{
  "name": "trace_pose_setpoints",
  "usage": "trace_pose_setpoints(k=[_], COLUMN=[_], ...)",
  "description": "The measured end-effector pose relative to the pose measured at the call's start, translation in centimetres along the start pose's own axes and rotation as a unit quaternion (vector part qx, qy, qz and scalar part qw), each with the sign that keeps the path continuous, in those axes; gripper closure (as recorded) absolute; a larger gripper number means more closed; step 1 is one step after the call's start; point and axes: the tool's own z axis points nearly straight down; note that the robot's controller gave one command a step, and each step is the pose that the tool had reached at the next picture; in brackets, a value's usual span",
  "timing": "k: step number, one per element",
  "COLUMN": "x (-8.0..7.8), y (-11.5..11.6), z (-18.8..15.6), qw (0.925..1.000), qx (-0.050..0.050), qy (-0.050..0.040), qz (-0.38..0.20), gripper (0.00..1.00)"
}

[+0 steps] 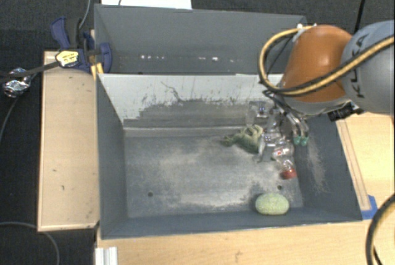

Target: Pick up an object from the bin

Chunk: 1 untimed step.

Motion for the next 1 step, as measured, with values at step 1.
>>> trace_pose_setpoints(k=[1], x=[-1.47], y=[-1.76], z=[4.68], qw=[1.0000], qx=[0.000], qy=[-0.0030], qz=[0.009], gripper=[0.00])
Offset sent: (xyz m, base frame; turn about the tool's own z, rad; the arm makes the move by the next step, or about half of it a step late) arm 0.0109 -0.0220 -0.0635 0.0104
